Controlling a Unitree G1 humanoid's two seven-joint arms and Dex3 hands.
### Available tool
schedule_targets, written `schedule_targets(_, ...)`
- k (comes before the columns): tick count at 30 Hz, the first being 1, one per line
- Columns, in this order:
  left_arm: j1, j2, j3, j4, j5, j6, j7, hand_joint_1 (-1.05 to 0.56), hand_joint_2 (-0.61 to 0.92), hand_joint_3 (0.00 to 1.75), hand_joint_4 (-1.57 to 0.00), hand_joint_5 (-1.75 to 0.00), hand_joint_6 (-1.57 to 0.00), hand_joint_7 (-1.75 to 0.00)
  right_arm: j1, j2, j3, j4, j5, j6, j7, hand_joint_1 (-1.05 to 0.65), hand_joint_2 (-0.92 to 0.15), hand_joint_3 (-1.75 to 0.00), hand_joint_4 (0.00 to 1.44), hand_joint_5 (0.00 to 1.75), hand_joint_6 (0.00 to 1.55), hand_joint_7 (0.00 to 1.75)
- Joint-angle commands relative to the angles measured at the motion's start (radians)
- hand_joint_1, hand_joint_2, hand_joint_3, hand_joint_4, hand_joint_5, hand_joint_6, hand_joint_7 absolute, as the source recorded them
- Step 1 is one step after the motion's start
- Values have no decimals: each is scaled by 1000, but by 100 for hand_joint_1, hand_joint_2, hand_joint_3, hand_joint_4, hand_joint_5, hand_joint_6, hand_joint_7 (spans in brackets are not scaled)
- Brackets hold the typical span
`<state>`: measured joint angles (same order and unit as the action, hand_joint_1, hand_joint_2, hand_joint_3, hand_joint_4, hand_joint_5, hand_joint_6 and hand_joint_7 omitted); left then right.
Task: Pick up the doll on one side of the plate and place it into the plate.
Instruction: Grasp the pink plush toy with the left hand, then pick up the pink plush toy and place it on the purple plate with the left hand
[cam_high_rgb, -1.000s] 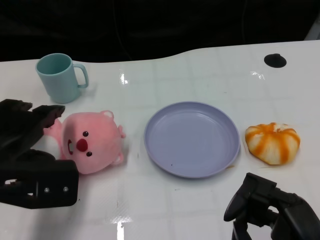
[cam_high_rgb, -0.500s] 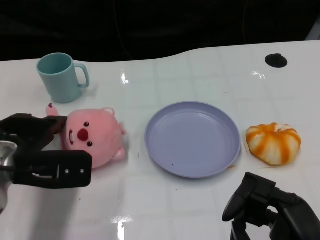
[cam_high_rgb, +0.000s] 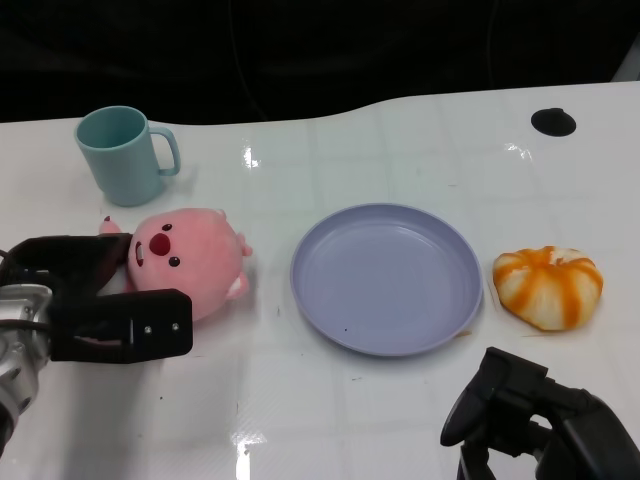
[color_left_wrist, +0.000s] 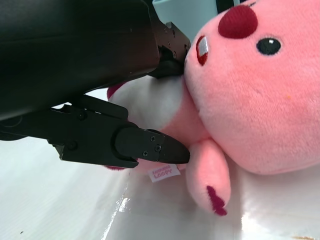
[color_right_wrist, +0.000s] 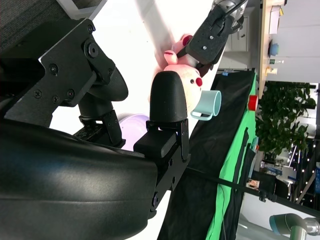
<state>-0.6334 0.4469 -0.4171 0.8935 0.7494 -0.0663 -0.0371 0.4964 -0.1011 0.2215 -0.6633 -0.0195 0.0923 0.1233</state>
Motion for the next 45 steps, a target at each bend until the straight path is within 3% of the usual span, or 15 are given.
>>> schedule_targets(1,24,-20,-17,64,-25,-76,41,-19,92,12,-78,-120,-107,-20,-1,-1,-3,-13,-3,4,-8,9,-37,-142,69,175,61,154)
schedule_targets(2,25,-18,-22,75,-24,-100,73,-18,92,21,-79,-152,-96,-81,-1,-1,-3,-14,-3,5,-8,9,-37,-143,69,175,61,154)
schedule_targets(4,25,-14,-31,93,-21,-133,116,-19,92,28,-80,-170,-68,-151,-2,-1,-3,-15,-2,8,-9,8,-37,-143,69,175,61,154)
schedule_targets(7,39,-9,-17,76,-45,-161,152,-21,92,31,-79,-174,-56,-172,-4,-2,-3,-15,-2,12,-11,8,-36,-143,69,175,61,154)
schedule_targets(10,55,-8,-3,56,-65,-185,215,-18,88,41,-82,-175,-63,-174,-11,-2,-6,-8,4,14,-9,8,-36,-143,69,175,61,154)
schedule_targets(11,59,-9,1,52,-70,-188,229,-18,77,63,-83,-175,-64,-174,-12,-2,-6,-6,4,14,-9,8,-36,-143,69,175,61,154)
schedule_targets(13,71,-9,18,35,-84,-205,273,-18,65,81,-83,-175,-65,-175,-14,-1,-4,2,3,8,-10,9,-36,-144,69,175,61,155)
schedule_targets(21,112,-19,95,-45,-137,-204,395,-19,54,108,-92,-175,-69,-175,-20,5,3,25,5,-5,-9,8,-36,-144,68,175,62,154)
schedule_targets(30,167,13,129,-235,-124,-176,411,-15,51,114,-95,-175,-70,-175,-20,6,10,32,-5,-14,-11,9,-37,-143,68,175,61,154)
schedule_targets(38,198,-10,150,-476,-137,-100,291,-15,40,126,-96,-175,-72,-175,-21,2,1,32,5,-16,-3,8,-38,-141,68,175,61,154)
schedule_targets(41,195,-25,138,-558,-130,-56,216,-19,42,124,-95,-175,-71,-175,-19,1,0,29,9,-14,-2,8,-37,-140,68,175,61,154)
schedule_targets(45,173,-67,112,-629,-120,-9,138,-19,51,102,-91,-175,-65,-175,-12,-4,-4,18,10,-11,1,8,-37,-141,68,175,61,154)
